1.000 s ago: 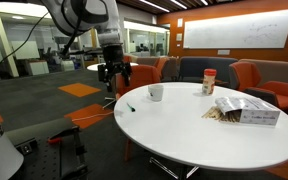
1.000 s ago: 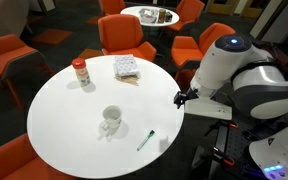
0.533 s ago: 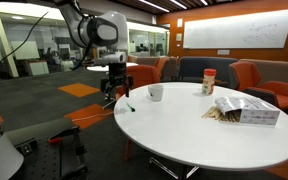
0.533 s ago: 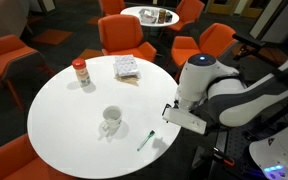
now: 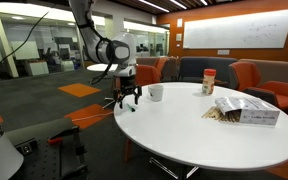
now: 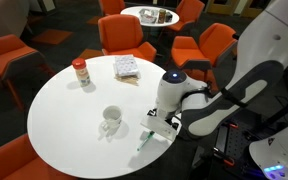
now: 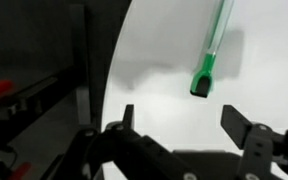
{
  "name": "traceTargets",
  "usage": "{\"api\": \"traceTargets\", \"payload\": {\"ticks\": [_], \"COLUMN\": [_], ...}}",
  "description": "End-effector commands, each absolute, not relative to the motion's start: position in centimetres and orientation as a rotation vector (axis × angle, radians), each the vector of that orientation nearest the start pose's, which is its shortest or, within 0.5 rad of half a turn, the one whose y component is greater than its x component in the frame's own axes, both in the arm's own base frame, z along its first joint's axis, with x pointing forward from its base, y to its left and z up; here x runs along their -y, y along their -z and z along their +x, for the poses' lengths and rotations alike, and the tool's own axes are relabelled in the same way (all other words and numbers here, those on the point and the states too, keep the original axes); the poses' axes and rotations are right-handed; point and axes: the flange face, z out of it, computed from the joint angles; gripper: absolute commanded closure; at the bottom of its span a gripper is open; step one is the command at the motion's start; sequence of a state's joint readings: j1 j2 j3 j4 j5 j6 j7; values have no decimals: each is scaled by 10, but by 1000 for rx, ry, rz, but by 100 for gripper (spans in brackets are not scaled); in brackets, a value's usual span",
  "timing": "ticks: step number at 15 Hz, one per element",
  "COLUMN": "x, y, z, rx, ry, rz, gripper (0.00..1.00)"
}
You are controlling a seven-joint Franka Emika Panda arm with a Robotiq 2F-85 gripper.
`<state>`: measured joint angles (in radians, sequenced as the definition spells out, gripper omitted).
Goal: Put the marker in the mug
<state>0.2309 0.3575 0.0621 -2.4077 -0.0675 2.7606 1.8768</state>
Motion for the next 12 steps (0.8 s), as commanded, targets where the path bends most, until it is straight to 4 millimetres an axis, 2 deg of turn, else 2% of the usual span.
{"api": "traceTargets", "payload": {"ticks": [1, 2, 4, 10, 11, 12], "x": [-156, -158, -161, -163, -163, -162], "y": [-146, -141, -135, -139, -140, -141], "z": [493, 497, 503, 511, 511, 511], "rx": [-2213, -2222, -2222, -2206, -2207, -2208], "ry": [31, 38, 38, 55, 53, 52], "rz": [-2254, -2254, -2246, -2234, -2230, -2223], "gripper": [21, 36, 45, 92, 98, 98]}}
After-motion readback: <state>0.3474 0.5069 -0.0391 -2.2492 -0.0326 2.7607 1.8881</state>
